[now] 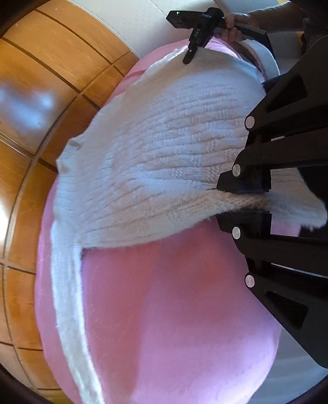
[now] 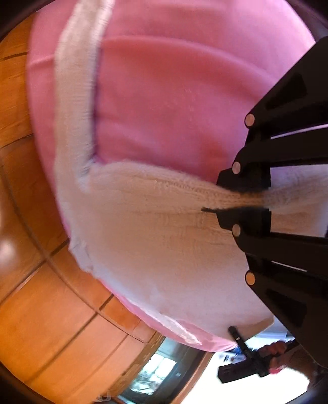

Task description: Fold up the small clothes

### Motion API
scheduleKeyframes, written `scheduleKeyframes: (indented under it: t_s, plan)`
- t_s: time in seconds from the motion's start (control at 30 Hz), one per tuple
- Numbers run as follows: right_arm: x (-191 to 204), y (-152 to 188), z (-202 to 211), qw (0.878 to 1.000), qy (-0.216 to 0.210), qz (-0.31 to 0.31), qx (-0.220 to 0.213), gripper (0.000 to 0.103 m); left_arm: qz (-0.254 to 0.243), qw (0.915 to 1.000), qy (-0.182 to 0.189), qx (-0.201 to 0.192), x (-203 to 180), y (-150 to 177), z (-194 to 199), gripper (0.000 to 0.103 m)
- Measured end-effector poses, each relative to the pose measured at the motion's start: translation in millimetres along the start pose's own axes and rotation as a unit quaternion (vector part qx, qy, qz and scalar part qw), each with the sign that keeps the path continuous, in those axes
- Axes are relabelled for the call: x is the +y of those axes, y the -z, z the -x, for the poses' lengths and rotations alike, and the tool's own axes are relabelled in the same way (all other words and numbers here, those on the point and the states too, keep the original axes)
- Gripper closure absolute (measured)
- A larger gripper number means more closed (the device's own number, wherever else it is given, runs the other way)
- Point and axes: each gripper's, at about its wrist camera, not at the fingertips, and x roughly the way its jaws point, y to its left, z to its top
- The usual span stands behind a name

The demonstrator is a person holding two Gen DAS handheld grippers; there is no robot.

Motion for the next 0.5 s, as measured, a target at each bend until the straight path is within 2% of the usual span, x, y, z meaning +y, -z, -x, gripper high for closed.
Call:
scheduleKeyframes:
  t_s: [0.07, 0.17, 0.23, 0.27, 0.3, 0.37, 0.43, 0.5]
  plan:
    - [2, 8, 12, 1.000, -0.002, 0.008, -0.003, 0.098, 0.001, 0.9999, -0.007, 0.010, 7, 3, 4, 0.096]
    - [-8, 24, -4, 0.999, 0.038, 0.010, 0.034, 0.098, -0.012, 0.9984, -0.032, 0.044, 11, 12, -5, 0.095]
    - [-15, 28, -10, 0.999, 0.034, -0.003, 0.042, 0.097, -0.031, 0.9973, -0.053, 0.041, 4, 10, -3, 0.091]
    - [-20, 27, -7, 0.999, 0.021, -0.015, 0.040, 0.092, -0.033, 0.9971, -0.057, 0.038, 2, 7, -1, 0.081]
    - [-25, 25, -2, 0.999, 0.009, -0.027, 0.038, 0.080, -0.032, 0.9971, -0.064, 0.026, 2, 2, 4, 0.076]
    - [-31, 20, 9, 0.999, 0.012, -0.029, 0.021, 0.059, -0.025, 0.9966, -0.078, -0.014, 0, -10, 18, 0.063]
    - [-46, 10, 24, 0.999, 0.030, -0.044, -0.003, 0.058, -0.021, 0.9959, -0.078, -0.040, -2, -22, 26, 0.061]
    - [-76, -2, 43, 0.994, 0.043, -0.094, -0.041, 0.055, -0.024, 0.9949, -0.076, -0.062, -12, -39, 26, 0.061]
